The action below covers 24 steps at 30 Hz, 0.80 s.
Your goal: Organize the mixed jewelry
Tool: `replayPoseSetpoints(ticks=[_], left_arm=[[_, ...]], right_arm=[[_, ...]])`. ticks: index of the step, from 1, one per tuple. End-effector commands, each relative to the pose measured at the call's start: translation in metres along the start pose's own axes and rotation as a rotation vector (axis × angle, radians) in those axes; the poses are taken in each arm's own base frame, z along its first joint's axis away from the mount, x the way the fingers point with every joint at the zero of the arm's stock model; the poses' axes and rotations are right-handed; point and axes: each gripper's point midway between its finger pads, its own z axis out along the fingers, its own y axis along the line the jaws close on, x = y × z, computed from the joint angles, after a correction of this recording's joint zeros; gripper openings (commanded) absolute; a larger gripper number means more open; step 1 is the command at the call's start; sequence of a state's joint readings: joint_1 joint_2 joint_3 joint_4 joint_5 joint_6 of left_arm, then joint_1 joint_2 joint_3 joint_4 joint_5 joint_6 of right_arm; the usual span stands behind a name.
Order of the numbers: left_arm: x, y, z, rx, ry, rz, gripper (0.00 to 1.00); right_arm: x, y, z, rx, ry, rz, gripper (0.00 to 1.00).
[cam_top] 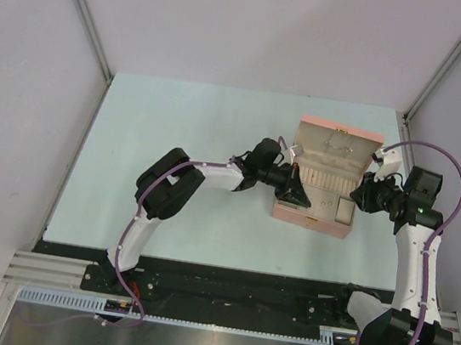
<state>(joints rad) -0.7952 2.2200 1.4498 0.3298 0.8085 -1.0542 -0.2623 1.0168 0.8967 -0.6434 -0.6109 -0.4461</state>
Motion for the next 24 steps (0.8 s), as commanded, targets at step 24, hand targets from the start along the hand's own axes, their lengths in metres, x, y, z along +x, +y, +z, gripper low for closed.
replayPoseSetpoints(ticks=[24], left_arm=[[0.010,0.028,-0.001,-0.076,0.015,-0.033,0.00]], right_arm=[[-0.003,0.003,-0.004,-0.010,-0.018,-0.008,0.25]])
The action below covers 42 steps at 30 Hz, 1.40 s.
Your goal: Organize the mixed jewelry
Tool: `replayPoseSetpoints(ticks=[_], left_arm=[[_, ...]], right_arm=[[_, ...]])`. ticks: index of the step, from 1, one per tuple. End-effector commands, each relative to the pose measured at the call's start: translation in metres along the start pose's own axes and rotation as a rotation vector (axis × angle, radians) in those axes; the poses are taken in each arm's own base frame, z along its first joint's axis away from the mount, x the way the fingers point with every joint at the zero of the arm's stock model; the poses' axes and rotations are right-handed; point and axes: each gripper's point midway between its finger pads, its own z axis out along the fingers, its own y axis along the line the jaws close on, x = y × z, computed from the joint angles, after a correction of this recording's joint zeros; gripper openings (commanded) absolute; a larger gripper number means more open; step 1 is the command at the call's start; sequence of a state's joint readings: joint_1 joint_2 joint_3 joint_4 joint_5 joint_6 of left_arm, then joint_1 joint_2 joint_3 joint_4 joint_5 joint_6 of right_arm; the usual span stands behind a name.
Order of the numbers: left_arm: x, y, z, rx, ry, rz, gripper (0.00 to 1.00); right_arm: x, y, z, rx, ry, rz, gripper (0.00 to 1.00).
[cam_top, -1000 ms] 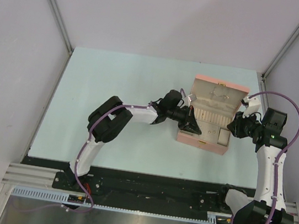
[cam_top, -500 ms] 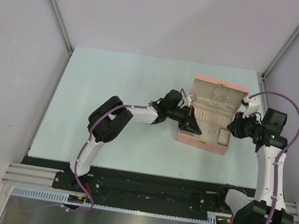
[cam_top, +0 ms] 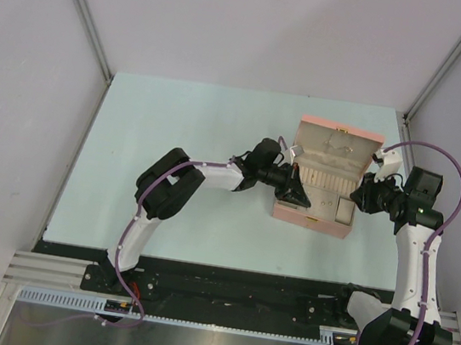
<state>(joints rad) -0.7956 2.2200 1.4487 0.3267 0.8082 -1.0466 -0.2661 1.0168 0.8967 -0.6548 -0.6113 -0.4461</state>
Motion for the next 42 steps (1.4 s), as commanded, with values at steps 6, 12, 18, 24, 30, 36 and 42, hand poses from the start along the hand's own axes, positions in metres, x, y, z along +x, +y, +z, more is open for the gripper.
replayPoseSetpoints(ticks=[6,12,18,24,30,36,42], left_arm=[[0.014,0.034,-0.003,-0.097,0.021,-0.050,0.00],[0.009,0.036,-0.004,-0.104,0.009,-0.039,0.00],[-0.002,0.027,-0.002,-0.079,-0.002,-0.022,0.00],[-0.003,0.023,-0.001,-0.066,-0.002,-0.019,0.00],[-0.007,0.015,0.000,-0.049,-0.005,-0.004,0.00],[-0.010,0.007,0.000,-0.030,-0.008,0.006,0.00],[-0.010,0.006,-0.001,-0.026,-0.007,0.011,0.00]], right_arm=[[-0.005,0.002,-0.004,-0.007,-0.026,-0.016,0.25],[-0.005,0.002,-0.004,-0.007,-0.027,-0.017,0.25],[-0.005,0.002,-0.004,-0.008,-0.027,-0.015,0.25],[-0.005,0.002,-0.003,-0.009,-0.026,-0.016,0.25],[-0.004,0.002,-0.003,-0.010,-0.024,-0.014,0.25],[-0.005,0.002,-0.003,-0.009,-0.025,-0.015,0.25],[-0.005,0.002,-0.003,-0.009,-0.025,-0.015,0.25]])
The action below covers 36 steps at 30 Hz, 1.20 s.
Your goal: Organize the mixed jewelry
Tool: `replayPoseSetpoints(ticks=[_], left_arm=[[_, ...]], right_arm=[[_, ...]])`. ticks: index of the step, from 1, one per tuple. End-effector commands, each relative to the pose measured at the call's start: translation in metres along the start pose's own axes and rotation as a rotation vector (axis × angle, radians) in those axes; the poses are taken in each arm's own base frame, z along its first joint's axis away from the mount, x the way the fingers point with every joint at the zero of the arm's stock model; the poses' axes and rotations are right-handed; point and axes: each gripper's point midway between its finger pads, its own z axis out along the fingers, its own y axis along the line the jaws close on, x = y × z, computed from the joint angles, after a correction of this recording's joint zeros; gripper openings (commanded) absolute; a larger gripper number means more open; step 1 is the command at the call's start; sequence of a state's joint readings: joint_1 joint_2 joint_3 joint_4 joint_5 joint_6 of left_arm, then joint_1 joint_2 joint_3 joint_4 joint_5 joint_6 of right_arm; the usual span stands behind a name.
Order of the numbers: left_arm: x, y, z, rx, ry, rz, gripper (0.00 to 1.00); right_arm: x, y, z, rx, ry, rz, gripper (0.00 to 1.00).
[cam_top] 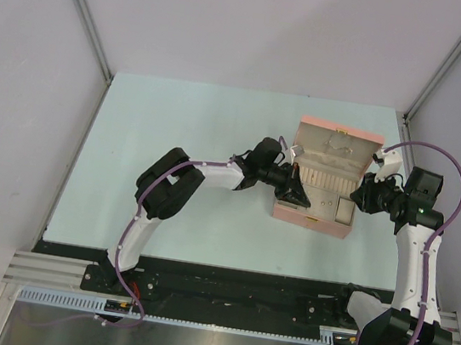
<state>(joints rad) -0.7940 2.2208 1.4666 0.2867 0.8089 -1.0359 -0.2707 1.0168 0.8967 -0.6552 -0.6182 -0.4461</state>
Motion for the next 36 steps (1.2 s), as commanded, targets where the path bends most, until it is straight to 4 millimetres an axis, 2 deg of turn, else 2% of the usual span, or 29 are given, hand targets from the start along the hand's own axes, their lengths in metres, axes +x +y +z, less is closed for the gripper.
replayPoseSetpoints(ticks=[1,36], left_arm=[[-0.009,0.006,0.000,-0.012,-0.013,0.015,0.00],[-0.009,-0.019,-0.007,0.040,-0.021,0.043,0.00]], right_arm=[[-0.005,0.002,-0.003,-0.006,-0.022,-0.018,0.25],[-0.003,0.000,-0.003,-0.004,-0.017,-0.017,0.25]])
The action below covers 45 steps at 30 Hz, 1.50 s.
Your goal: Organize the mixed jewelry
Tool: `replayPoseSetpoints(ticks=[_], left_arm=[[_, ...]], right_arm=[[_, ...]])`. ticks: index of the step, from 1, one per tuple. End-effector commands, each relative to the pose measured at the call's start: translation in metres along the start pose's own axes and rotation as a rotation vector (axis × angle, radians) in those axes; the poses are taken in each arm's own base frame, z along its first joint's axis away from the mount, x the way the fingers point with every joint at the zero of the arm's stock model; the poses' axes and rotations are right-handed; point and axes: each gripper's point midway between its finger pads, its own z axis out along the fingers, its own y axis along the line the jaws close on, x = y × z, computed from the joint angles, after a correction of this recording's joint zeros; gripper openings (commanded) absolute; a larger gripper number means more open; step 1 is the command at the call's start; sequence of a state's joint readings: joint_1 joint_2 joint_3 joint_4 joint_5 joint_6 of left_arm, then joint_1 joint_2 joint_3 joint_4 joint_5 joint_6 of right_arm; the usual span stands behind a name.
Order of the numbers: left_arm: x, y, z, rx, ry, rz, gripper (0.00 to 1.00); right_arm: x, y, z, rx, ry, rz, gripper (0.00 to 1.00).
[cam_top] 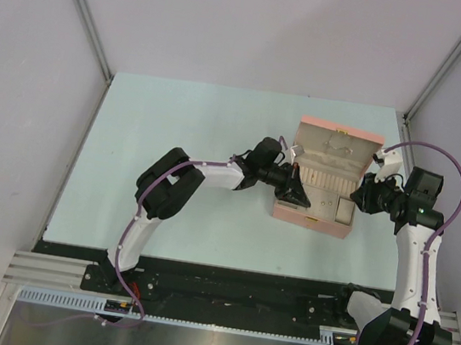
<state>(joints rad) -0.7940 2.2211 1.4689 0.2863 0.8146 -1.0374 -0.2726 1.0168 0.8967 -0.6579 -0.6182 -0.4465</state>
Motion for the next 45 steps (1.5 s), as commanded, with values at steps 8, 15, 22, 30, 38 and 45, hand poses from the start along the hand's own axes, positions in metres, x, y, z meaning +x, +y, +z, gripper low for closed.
replayPoseSetpoints(ticks=[8,15,22,30,38,45], left_arm=[[-0.009,-0.033,-0.011,0.063,-0.030,0.053,0.00],[-0.009,-0.036,-0.010,0.058,-0.025,0.063,0.00],[-0.008,-0.027,-0.007,0.044,-0.022,0.052,0.00],[-0.009,-0.018,0.000,0.034,-0.018,0.040,0.00],[-0.010,-0.013,0.002,0.024,-0.022,0.023,0.00],[-0.007,-0.006,0.007,0.002,-0.023,0.009,0.00]], right_arm=[[-0.004,0.001,-0.003,-0.005,-0.021,-0.018,0.25],[-0.004,0.001,-0.003,-0.008,-0.022,-0.018,0.25],[-0.003,0.001,-0.003,-0.007,-0.019,-0.018,0.25],[-0.002,0.000,-0.002,-0.007,-0.015,-0.016,0.25],[-0.002,-0.001,-0.002,-0.007,-0.012,-0.014,0.25],[-0.002,-0.001,-0.003,-0.007,-0.015,-0.014,0.25]])
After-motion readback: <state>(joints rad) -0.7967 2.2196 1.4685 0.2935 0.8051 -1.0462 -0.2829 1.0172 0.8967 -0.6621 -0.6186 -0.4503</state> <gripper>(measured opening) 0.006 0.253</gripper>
